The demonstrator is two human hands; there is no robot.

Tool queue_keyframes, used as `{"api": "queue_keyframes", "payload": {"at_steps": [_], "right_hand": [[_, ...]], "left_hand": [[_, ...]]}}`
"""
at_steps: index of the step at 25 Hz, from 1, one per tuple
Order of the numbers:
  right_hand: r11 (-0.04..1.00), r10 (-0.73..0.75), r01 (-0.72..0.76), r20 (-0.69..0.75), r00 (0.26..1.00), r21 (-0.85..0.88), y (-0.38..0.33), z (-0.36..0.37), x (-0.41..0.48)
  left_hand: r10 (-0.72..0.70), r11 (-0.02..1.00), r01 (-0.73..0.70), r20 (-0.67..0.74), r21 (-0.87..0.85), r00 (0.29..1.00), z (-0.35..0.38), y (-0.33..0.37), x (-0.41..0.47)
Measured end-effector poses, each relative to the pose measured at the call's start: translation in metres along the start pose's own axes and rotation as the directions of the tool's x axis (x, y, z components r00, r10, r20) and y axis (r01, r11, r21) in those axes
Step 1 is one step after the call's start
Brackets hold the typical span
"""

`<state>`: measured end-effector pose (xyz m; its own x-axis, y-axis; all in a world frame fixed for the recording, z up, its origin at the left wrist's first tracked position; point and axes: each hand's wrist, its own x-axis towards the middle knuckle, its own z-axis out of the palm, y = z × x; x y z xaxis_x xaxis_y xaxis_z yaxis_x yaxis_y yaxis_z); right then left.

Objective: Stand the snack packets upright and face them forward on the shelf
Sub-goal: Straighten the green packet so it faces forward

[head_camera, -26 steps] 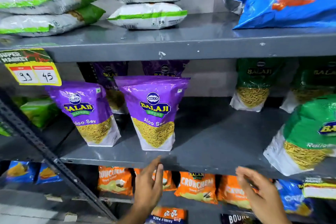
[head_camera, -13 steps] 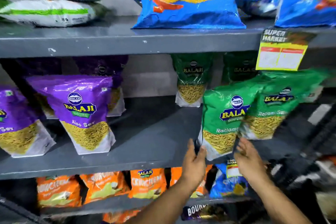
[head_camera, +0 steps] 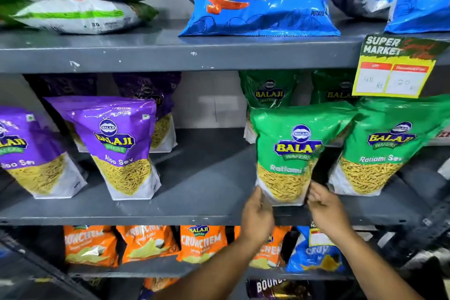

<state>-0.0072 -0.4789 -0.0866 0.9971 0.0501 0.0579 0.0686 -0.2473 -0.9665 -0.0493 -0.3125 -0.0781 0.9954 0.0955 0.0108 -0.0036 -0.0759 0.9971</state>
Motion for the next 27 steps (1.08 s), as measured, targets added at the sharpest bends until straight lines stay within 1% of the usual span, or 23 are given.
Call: {"api": "queue_keyframes", "payload": {"at_steps": [2, 5, 14, 19, 27], "right_hand": [[1.000, 0.015, -0.015, 0.026, 1.000, 0.013, 0.003, 0.009, 0.010], [0.998, 0.055, -0.055, 0.047, 0.997, 0.007, 0.008, 0.020, 0.020], [0.992, 0.114, -0.113, 0.034, 0.993, -0.048, 0.013, 0.019, 0.029], [0.994, 0.098, -0.095, 0.051, 0.994, -0.056, 0.014, 0.023, 0.031], [0.981, 0.031, -0.018, 0.061, 0.998, -0.191, 0.018, 0.025, 0.025]], "left_hand": [[0.044, 0.999, -0.045, -0.028, -0.019, 0.999, -0.021, -0.002, 0.021], [0.088, 0.996, -0.088, -0.059, -0.003, 0.994, -0.040, -0.005, 0.037], [0.050, 0.998, -0.050, 0.003, -0.035, 0.999, -0.044, -0.019, 0.040], [0.059, 0.998, -0.059, 0.004, -0.003, 0.998, -0.044, -0.015, 0.033], [0.019, 1.000, -0.019, 0.006, 0.016, 1.000, -0.042, -0.008, 0.025]]}}
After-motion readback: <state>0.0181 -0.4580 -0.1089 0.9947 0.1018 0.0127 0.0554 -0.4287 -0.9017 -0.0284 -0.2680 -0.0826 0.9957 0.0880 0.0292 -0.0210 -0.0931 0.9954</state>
